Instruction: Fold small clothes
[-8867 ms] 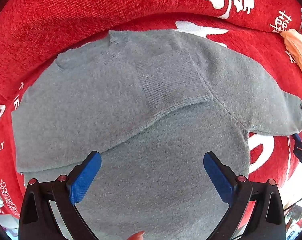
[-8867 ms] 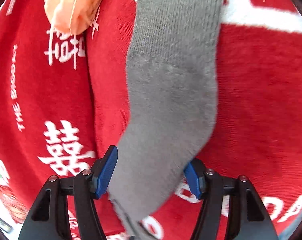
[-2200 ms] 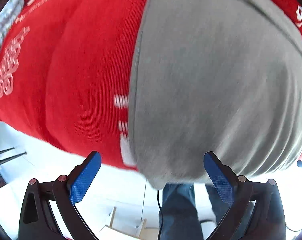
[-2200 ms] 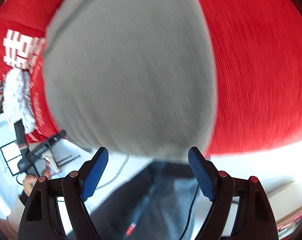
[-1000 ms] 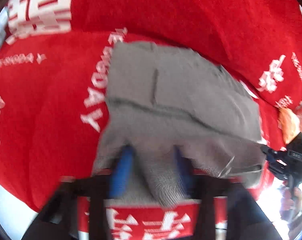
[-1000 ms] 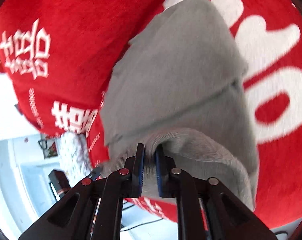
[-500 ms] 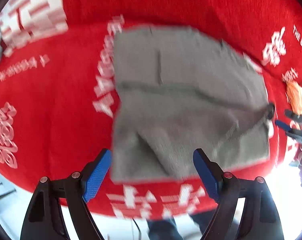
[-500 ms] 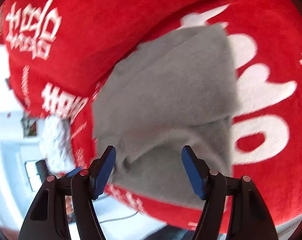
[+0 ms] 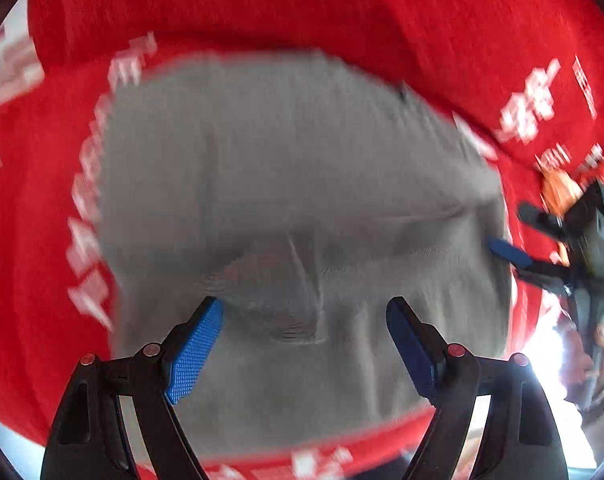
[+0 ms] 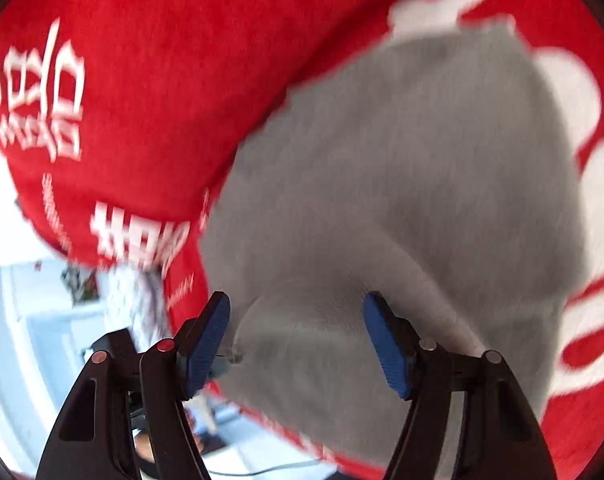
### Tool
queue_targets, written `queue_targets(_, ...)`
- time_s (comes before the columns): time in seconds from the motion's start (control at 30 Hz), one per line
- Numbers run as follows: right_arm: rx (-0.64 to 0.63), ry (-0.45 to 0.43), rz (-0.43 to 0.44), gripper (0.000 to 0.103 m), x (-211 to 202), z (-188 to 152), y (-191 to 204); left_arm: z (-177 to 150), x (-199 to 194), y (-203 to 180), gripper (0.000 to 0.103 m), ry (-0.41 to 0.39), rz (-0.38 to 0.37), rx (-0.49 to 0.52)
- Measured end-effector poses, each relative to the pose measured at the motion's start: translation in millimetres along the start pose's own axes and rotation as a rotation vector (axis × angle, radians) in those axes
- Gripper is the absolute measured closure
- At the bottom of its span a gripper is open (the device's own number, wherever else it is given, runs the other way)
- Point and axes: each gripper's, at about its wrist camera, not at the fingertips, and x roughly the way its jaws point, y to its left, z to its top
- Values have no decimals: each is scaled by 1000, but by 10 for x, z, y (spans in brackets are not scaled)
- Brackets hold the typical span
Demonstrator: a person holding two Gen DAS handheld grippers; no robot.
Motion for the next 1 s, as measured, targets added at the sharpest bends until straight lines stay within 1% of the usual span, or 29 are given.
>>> queue_targets(0.07,20,-59,-19,29,-115,85,1,236,-142,78,18,-73,52,0)
queue_targets(0.1,27,-89,-38,29,-199,101,4,345,-244,130,18,-108,67,3)
queue_targets(0.13,23,-98,-56,29,-250,106,7,400,-305,165,18,-125,73,12)
queue_targets(0.17,7,-104,-94,29,-292,95,30,438,-351,190,18,-136,81,26)
queue_targets(0.2,-22,-100,-150,29,-324,66,62,465,-392,199,18,-138,94,55)
queue_targets(0.23,-40,-94,-175,29,-325,50,83,464,-390,202,18,-128,97,74)
queue_targets(0.27,-82,-73,-233,29,-307,12,120,464,-361,199,18,-109,99,90)
queue_targets(0.3,-116,-59,-281,29,-280,-17,141,424,-295,191,18,-75,103,114)
queue_targets(0.4,-191,-22,-389,29,-159,-59,136,303,-62,170,18,0,131,156)
queue_targets(0.5,-221,4,-448,29,-35,-54,26,186,164,179,18,43,161,167)
queue_targets(0.57,-214,38,-467,29,73,-53,-37,158,222,180,19,48,181,158)
queue_targets(0.6,-229,49,-486,30,124,-81,-24,137,229,198,27,47,194,153)
queue_targets(0.63,-258,50,-509,33,147,-115,24,115,218,206,43,39,202,152)
queue_targets(0.67,-304,58,-542,63,177,-160,89,100,210,230,81,44,200,149)
queue_targets(0.7,-355,77,-578,97,213,-223,152,92,212,267,96,64,185,133)
queue_targets(0.73,-386,78,-597,96,209,-277,198,82,186,313,96,66,162,112)
queue_targets(0.8,-416,51,-579,97,105,-349,286,62,32,384,96,37,108,85)
queue_targets(0.87,-437,18,-573,97,-37,-391,377,55,-170,383,96,3,90,90)
queue_targets(0.93,-432,-20,-533,97,-246,-387,487,67,-357,353,96,-23,62,91)
queue_targets(1.0,-442,-57,-518,97,-395,-367,599,108,-555,280,96,-63,53,112)
